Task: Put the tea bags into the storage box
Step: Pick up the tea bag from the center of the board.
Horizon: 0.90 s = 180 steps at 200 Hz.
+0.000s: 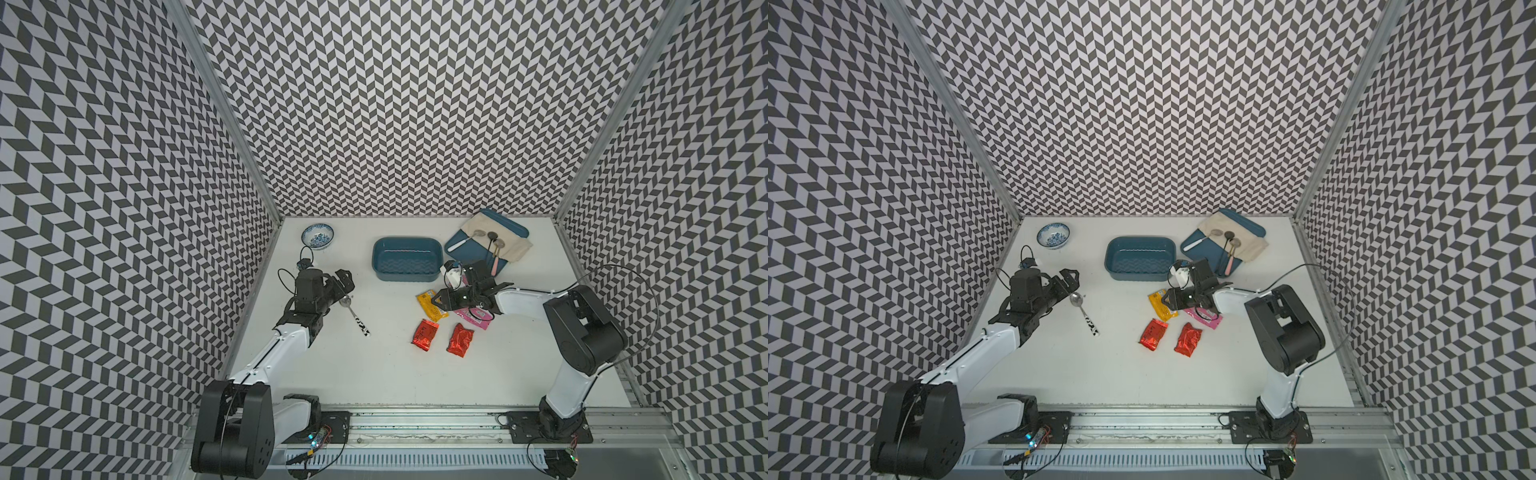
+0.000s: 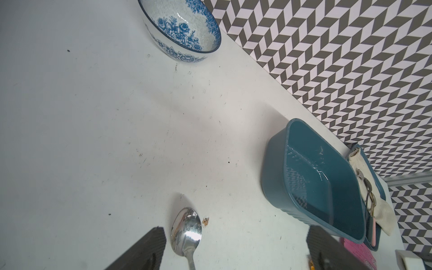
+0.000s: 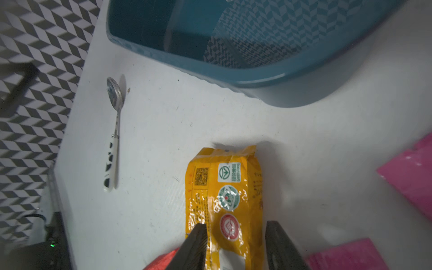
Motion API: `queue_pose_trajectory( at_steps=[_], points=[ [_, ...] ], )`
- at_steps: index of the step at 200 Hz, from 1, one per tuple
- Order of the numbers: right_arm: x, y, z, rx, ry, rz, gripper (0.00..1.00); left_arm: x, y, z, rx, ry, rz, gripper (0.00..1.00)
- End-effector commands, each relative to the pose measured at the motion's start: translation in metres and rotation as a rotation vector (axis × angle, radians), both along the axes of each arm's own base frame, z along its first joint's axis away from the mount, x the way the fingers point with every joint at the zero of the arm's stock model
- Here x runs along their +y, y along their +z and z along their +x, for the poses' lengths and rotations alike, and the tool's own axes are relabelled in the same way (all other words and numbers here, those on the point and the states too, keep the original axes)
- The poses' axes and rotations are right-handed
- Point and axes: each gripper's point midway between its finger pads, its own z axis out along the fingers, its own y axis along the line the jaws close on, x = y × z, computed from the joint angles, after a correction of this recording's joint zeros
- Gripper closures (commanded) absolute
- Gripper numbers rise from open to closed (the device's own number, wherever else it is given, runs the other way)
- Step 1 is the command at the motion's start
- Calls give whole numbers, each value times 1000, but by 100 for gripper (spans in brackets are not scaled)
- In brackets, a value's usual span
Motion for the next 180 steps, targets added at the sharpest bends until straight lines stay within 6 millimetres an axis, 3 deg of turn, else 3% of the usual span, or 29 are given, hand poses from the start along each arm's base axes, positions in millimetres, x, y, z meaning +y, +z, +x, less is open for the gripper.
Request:
queue_pose_trajectory(
  at_steps=[1,49,108,140,180],
  points=[
    [11,11,8,-30,27,60,64,3,2,-1,-3,10,-7,0],
    [12,3,5,4,25,66,70,3,-4,-4,13,22,-25,0],
    [11,2,2,9,13,80,93,4,-6,-7,16,25,-20,0],
    [12,17,3,-6,15,93,100,5,-7,-7,20,25,-18,0],
    [11,58,-7,-53,43,124,100,6,-10,-9,25,29,-14,0]
  ],
)
